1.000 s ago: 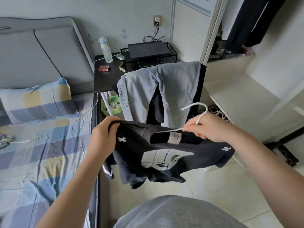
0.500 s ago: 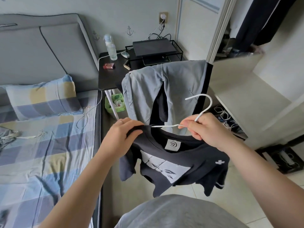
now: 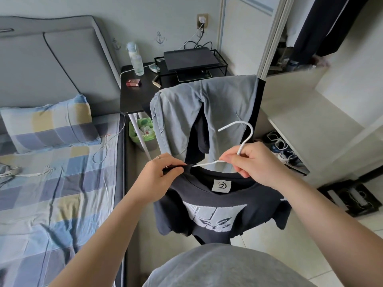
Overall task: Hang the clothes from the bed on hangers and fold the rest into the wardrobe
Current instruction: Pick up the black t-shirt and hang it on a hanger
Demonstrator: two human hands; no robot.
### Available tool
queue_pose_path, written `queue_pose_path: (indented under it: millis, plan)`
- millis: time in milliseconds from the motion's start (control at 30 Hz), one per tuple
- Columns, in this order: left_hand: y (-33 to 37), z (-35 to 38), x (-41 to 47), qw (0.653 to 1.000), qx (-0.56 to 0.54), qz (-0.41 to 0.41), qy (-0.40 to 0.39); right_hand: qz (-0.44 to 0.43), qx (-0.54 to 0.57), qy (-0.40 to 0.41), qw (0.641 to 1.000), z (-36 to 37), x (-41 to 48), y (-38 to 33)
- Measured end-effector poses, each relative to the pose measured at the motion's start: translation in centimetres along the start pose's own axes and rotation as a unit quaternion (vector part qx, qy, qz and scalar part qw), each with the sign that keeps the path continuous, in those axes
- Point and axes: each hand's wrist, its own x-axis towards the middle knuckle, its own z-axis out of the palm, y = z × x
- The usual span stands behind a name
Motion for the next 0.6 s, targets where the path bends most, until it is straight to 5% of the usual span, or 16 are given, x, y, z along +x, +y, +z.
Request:
queue_pose_path:
  millis: [133, 333, 467, 600]
  plan:
    - [0.1, 0.0, 0.1, 1.0, -0.001, 0.006, 0.021, -0.012, 0.007, 0.01, 1.0, 0.2, -0.1, 0.2]
    - [-0.7, 0.5, 0.6, 0.984, 0.164, 0.073, 0.004, -0.026, 0.04, 0.004, 0.999, 1.0, 0.1, 0.3]
    - [-1.5, 0.3, 0.1, 0.99, 0.109, 0.068, 0.056, -0.022, 0.05, -0.033, 0.998, 0.4, 0.0, 0.9]
    - [-2.6, -1.7, 0.3, 0.992, 0.076, 0.044, 0.096, 0.021, -0.101, -0.052, 0.993, -2.2, -0.1, 3.9]
